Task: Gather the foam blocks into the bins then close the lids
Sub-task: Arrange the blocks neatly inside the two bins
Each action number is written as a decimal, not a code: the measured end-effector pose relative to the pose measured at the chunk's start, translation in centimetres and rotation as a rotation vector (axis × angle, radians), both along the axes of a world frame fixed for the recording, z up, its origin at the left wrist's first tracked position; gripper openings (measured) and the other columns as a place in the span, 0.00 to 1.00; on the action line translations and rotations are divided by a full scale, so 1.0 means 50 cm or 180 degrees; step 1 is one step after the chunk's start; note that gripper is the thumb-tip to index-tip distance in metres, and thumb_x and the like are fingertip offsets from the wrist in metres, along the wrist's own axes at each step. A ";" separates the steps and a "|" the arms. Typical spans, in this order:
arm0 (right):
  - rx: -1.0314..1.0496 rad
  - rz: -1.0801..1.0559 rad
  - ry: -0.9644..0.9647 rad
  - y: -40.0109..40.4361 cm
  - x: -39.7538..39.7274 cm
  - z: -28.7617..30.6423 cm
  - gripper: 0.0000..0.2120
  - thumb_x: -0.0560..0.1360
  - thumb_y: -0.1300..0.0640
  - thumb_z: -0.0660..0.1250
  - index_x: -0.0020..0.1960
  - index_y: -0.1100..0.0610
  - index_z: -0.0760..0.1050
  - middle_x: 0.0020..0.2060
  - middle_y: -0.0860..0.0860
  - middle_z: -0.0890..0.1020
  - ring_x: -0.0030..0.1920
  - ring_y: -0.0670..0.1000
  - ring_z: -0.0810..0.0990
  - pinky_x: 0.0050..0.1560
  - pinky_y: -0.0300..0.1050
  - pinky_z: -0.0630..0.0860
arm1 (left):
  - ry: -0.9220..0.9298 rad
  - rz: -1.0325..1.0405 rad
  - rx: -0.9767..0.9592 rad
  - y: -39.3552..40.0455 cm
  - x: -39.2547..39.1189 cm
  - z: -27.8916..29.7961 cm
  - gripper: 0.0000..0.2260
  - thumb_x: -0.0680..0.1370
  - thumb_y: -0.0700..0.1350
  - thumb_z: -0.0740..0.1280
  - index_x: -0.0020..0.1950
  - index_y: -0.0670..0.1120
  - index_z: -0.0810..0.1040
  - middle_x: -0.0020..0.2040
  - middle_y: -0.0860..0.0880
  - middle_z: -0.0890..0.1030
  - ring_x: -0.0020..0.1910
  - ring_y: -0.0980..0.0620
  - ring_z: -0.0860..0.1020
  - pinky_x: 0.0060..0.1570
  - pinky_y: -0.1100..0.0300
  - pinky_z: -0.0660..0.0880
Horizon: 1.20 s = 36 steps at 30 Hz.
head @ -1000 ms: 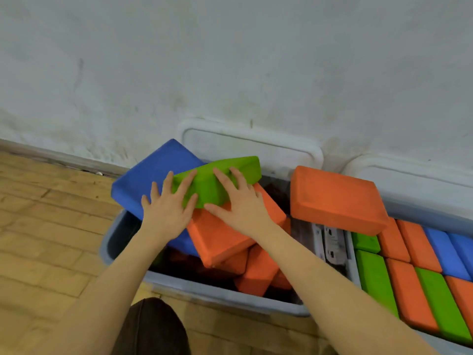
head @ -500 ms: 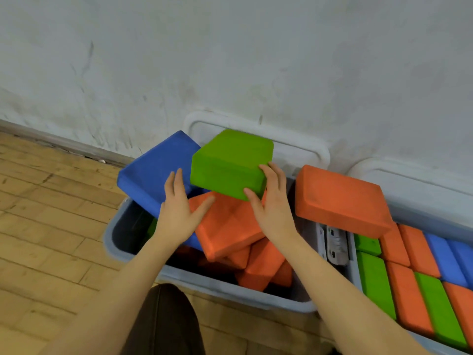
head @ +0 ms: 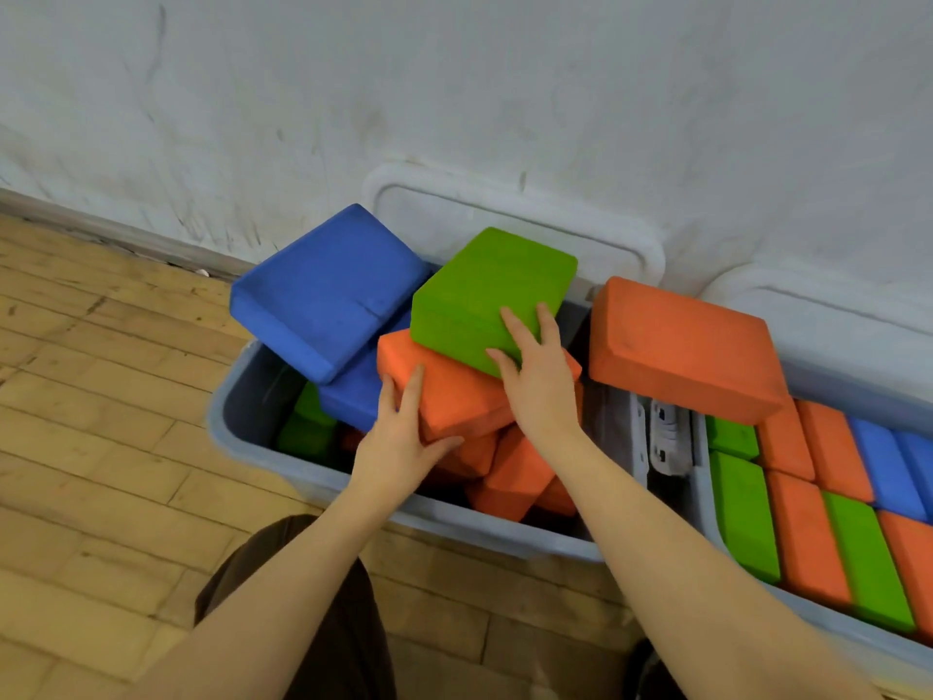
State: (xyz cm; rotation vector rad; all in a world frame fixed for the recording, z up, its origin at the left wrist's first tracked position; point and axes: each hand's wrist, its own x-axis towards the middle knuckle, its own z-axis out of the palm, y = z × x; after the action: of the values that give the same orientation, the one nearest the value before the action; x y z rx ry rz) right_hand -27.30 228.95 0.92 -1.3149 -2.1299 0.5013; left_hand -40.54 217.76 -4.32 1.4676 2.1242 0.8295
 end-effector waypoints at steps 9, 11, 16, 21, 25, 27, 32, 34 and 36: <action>0.0621 0.0221 0.0613 0.002 0.022 0.082 0.22 0.77 0.60 0.66 0.70 0.54 0.69 0.74 0.58 0.61 0.72 0.58 0.62 0.67 0.49 0.66 | -0.0499 0.0268 0.0883 0.006 -0.005 0.095 0.32 0.77 0.49 0.66 0.76 0.51 0.53 0.77 0.46 0.53 0.70 0.47 0.63 0.60 0.60 0.64; 0.0735 0.0305 0.0679 0.007 0.021 0.118 0.21 0.77 0.60 0.64 0.69 0.55 0.70 0.73 0.59 0.61 0.72 0.57 0.62 0.68 0.39 0.60 | -0.0475 0.0277 0.1060 0.012 -0.008 0.124 0.32 0.77 0.47 0.66 0.76 0.50 0.54 0.77 0.46 0.53 0.69 0.48 0.63 0.59 0.63 0.64; 0.1052 0.0214 0.0798 0.022 0.032 0.194 0.20 0.78 0.55 0.61 0.69 0.56 0.70 0.72 0.60 0.62 0.71 0.56 0.62 0.68 0.38 0.60 | -0.0032 0.0125 0.1373 0.056 -0.022 0.206 0.36 0.75 0.47 0.69 0.76 0.49 0.50 0.77 0.45 0.56 0.60 0.40 0.74 0.47 0.52 0.74; 0.1281 -0.0021 0.0971 0.053 0.125 0.234 0.20 0.77 0.58 0.61 0.69 0.58 0.70 0.71 0.61 0.62 0.71 0.54 0.61 0.70 0.31 0.53 | -0.0006 -0.0375 0.1649 0.122 0.033 0.253 0.37 0.73 0.61 0.64 0.76 0.52 0.51 0.76 0.46 0.57 0.61 0.49 0.71 0.50 0.54 0.74; 0.1367 -0.0237 0.0974 0.072 0.244 0.235 0.20 0.77 0.61 0.61 0.68 0.58 0.69 0.70 0.62 0.62 0.70 0.49 0.60 0.69 0.28 0.53 | -0.0165 -0.0840 0.1718 0.196 0.120 0.247 0.36 0.72 0.61 0.61 0.74 0.55 0.47 0.76 0.47 0.57 0.68 0.52 0.65 0.60 0.55 0.69; 0.1331 -0.0355 0.0952 0.079 0.306 0.223 0.20 0.77 0.61 0.61 0.69 0.57 0.69 0.70 0.61 0.62 0.70 0.47 0.60 0.70 0.29 0.53 | -0.0241 -0.1062 0.1705 0.229 0.174 0.234 0.35 0.73 0.59 0.62 0.73 0.55 0.47 0.76 0.46 0.58 0.71 0.49 0.63 0.64 0.56 0.66; 0.1163 -0.0652 0.0946 0.090 0.430 0.189 0.20 0.77 0.61 0.60 0.68 0.54 0.68 0.70 0.59 0.62 0.71 0.50 0.61 0.70 0.31 0.54 | -0.0279 -0.1334 0.1541 0.298 0.287 0.197 0.35 0.71 0.64 0.58 0.75 0.55 0.50 0.76 0.44 0.59 0.70 0.42 0.67 0.64 0.48 0.69; 0.1119 -0.0694 0.0930 0.099 0.464 0.182 0.21 0.76 0.63 0.61 0.68 0.53 0.67 0.70 0.58 0.61 0.71 0.50 0.60 0.70 0.30 0.54 | -0.0300 -0.1402 0.1470 0.321 0.316 0.181 0.35 0.71 0.64 0.57 0.75 0.54 0.52 0.76 0.45 0.59 0.71 0.43 0.66 0.64 0.49 0.69; 0.1016 -0.0676 0.0832 0.110 0.490 0.171 0.21 0.76 0.62 0.60 0.68 0.50 0.66 0.71 0.57 0.61 0.72 0.50 0.60 0.70 0.30 0.53 | -0.0343 -0.1449 0.1347 0.346 0.334 0.163 0.36 0.72 0.63 0.59 0.76 0.50 0.54 0.76 0.44 0.59 0.72 0.43 0.63 0.67 0.49 0.66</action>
State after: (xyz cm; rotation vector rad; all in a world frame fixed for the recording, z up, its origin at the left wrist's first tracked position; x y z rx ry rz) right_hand -2.82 234.43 9.47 -1.2020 -1.7475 0.2189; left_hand -23.86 235.06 3.83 1.9637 1.4974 1.1838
